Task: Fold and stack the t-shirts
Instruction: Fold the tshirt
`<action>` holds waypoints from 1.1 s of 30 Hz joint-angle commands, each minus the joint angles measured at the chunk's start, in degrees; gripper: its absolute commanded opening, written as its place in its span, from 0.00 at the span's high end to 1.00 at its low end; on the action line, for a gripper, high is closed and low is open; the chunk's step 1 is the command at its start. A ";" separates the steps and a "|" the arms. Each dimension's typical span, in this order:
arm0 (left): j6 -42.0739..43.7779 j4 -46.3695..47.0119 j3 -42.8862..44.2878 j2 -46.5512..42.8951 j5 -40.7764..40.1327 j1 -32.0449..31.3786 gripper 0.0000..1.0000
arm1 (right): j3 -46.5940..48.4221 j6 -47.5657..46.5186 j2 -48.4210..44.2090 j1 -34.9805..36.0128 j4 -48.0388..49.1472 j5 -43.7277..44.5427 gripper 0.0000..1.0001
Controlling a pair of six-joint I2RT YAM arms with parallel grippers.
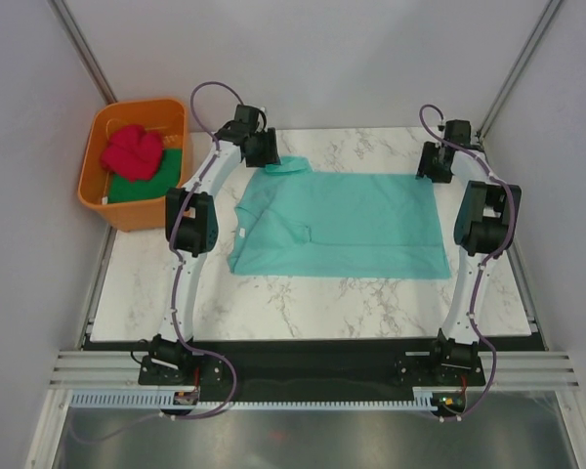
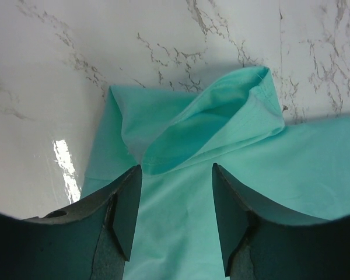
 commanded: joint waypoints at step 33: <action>-1.46 1.96 -0.74 -10.67 -1.97 0.50 0.98 | 1.56 -0.02 -1.23 -2.89 11.01 -11.46 1.00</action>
